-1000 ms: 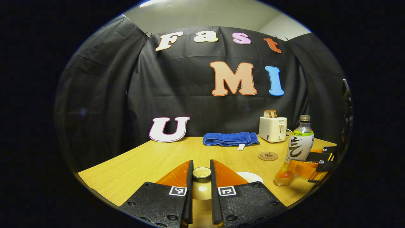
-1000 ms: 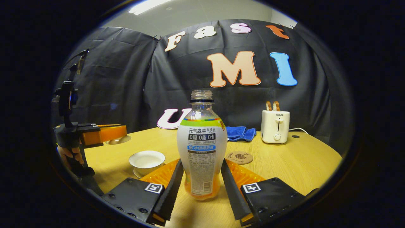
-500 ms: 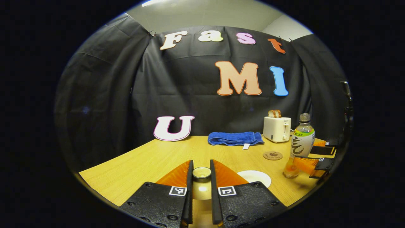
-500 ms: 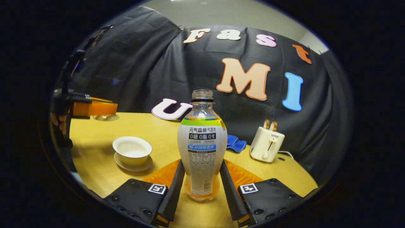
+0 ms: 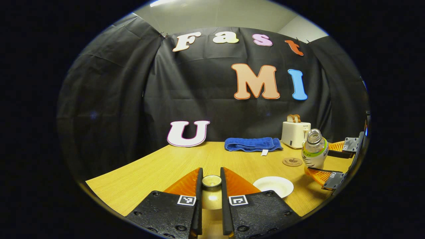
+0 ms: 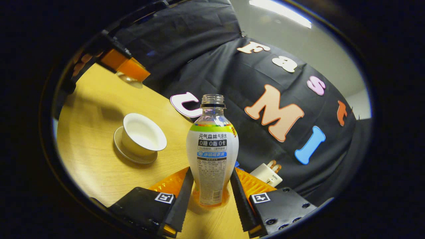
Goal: Open the teacup lid with one hand, grasp the water bottle and pour water into the teacup with the other hand; after pouring, place the water bottle on the coaster and then close the teacup lid.
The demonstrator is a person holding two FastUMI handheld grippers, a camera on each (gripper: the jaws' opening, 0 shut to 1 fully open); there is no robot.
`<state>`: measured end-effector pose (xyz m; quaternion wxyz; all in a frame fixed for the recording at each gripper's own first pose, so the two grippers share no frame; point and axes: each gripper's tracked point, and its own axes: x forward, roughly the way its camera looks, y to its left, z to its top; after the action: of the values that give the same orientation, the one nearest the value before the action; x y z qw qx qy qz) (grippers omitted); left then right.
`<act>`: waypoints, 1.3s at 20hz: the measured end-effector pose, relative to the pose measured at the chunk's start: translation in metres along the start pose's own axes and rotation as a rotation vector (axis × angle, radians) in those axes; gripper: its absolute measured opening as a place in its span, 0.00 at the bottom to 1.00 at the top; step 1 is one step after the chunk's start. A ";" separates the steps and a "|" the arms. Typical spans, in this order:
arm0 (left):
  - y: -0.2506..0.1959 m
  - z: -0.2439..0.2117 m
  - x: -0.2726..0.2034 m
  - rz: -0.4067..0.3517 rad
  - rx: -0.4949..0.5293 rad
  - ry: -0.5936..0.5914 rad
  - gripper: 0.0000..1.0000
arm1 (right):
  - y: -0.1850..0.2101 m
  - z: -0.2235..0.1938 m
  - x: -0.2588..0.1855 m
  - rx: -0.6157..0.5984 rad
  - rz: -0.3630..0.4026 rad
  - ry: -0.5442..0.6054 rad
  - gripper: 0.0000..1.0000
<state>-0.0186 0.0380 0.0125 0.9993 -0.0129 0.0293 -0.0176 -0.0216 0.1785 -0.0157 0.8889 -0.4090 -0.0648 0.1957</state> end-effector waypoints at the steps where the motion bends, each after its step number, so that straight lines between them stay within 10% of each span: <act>1: 0.002 0.000 0.000 0.002 -0.003 0.002 0.21 | 0.003 -0.001 0.002 -0.053 0.003 -0.005 0.70; 26: 0.034 -0.016 -0.006 0.044 -0.036 0.019 0.22 | 0.008 -0.022 0.016 -0.810 0.046 -0.017 0.69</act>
<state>-0.0243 0.0721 -0.0043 0.9988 -0.0299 0.0393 0.0049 -0.0035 0.1740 -0.0366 0.6507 -0.7259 -0.1348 0.1775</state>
